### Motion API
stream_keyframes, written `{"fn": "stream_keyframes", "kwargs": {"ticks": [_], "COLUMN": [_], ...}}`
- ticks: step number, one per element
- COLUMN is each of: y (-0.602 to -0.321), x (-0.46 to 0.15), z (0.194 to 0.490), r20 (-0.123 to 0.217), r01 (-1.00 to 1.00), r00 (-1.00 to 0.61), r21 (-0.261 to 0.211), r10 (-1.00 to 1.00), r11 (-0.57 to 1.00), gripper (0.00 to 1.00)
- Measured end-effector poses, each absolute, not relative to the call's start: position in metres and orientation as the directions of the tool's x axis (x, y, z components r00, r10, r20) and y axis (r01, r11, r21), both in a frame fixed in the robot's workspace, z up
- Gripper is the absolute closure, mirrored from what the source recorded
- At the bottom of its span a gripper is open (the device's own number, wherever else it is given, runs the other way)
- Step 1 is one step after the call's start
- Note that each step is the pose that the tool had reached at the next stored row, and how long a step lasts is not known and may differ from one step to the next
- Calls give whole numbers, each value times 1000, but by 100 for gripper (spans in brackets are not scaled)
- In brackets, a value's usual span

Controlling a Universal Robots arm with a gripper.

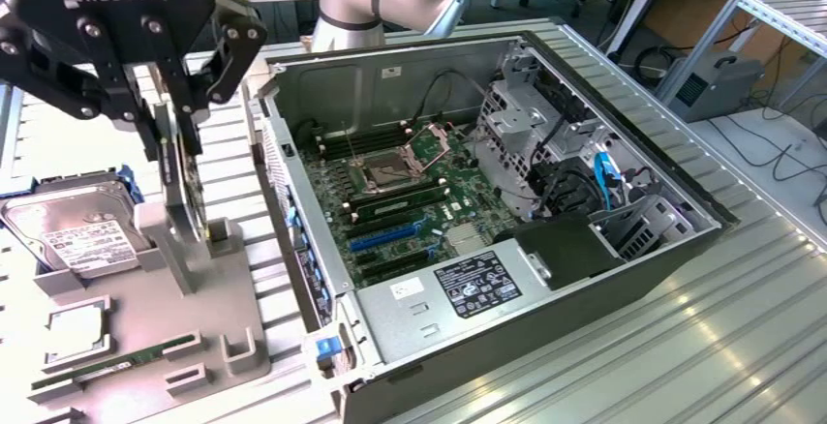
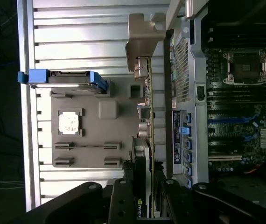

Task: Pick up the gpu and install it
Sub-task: 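Pick up the gpu and move the gpu toward the slot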

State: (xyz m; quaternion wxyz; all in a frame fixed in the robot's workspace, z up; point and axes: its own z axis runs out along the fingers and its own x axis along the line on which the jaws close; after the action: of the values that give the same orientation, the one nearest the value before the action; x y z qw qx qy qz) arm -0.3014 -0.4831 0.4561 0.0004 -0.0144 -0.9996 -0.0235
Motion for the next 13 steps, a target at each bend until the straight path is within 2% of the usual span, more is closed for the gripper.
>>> {"fn": "stream_keyframes", "kwargs": {"ticks": [13], "y": [-483], "x": [-292], "z": [461], "r20": [2], "r01": [29], "r00": [-1000], "r21": [47], "r10": [29], "r11": [998], "gripper": [73]}}
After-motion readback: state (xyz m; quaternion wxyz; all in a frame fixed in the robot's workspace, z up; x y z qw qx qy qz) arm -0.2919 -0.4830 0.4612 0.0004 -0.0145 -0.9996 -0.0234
